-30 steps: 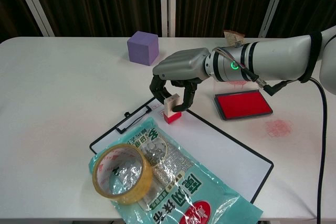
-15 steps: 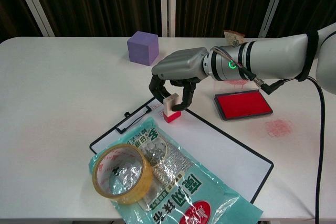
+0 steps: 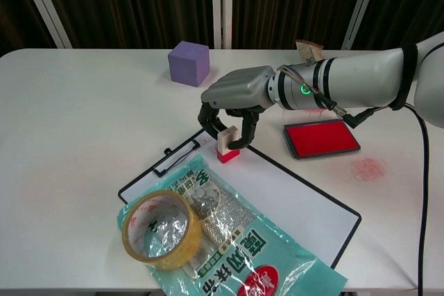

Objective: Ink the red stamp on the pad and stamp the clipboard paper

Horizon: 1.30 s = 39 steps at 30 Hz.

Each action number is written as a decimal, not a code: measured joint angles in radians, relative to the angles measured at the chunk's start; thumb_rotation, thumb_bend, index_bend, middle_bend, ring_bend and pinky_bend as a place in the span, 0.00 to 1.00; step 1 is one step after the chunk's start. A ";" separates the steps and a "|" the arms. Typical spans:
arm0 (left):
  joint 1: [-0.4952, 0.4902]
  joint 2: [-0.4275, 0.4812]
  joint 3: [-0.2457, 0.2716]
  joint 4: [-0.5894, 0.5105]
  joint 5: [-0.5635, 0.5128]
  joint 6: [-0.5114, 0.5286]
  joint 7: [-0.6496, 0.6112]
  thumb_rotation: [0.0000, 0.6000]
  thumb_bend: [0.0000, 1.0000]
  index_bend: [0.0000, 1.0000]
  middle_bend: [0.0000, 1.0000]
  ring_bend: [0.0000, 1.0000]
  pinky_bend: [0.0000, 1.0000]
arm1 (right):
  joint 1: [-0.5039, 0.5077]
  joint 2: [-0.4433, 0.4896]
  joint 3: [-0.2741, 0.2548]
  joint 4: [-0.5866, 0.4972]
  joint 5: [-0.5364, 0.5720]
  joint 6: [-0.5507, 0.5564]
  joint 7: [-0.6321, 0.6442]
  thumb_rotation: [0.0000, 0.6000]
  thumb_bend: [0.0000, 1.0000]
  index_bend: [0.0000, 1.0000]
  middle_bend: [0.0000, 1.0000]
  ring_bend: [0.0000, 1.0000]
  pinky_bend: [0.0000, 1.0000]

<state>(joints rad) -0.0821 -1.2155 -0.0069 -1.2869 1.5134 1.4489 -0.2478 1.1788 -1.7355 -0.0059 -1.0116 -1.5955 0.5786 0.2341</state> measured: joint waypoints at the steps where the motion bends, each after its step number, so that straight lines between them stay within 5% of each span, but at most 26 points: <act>1: 0.000 0.000 0.000 0.000 0.000 0.000 0.000 1.00 0.00 0.15 0.16 0.13 0.24 | 0.000 -0.002 -0.001 0.002 0.000 0.001 0.000 1.00 0.48 1.00 0.85 0.89 1.00; 39: 0.005 0.012 -0.001 -0.003 -0.001 0.006 -0.007 1.00 0.00 0.15 0.16 0.13 0.24 | -0.002 0.005 -0.003 -0.007 -0.003 0.039 0.002 1.00 0.48 1.00 0.86 0.89 1.00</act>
<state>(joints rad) -0.0774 -1.2039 -0.0080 -1.2901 1.5124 1.4552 -0.2544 1.1771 -1.7305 -0.0088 -1.0183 -1.5982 0.6174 0.2364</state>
